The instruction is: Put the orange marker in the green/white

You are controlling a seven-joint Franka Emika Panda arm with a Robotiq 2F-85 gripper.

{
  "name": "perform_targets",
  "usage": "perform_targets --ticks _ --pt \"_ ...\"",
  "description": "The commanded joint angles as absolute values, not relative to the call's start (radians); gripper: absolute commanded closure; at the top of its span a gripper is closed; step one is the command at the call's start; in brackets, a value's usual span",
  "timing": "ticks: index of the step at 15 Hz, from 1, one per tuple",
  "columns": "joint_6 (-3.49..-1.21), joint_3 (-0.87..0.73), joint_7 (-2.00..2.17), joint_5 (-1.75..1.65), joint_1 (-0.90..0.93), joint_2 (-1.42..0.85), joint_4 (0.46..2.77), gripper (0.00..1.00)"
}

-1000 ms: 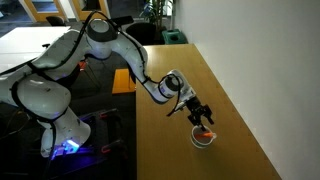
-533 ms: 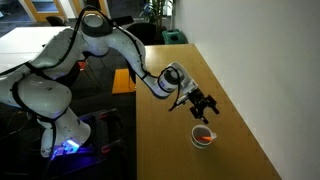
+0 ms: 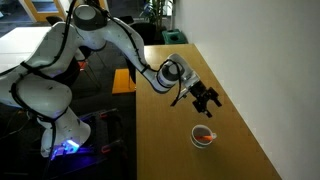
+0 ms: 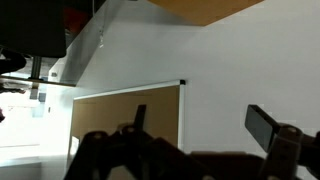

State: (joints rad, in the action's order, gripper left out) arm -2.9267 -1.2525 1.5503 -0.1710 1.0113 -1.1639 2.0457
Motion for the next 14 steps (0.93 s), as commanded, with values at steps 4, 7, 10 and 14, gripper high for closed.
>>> perform_targets --ticks 4,7,10,14 --pt "-3.074 -1.177 1.230 -0.087 0.978 -0.896 2.138 0.00" --pt "-3.108 -1.125 1.088 -0.053 0.957 -0.781 2.169 0.00" --pt "-3.119 -1.067 0.946 -0.031 0.936 -0.659 2.199 0.00" --pt "-3.090 -0.978 0.775 -0.028 0.902 -0.483 2.240 0.00"
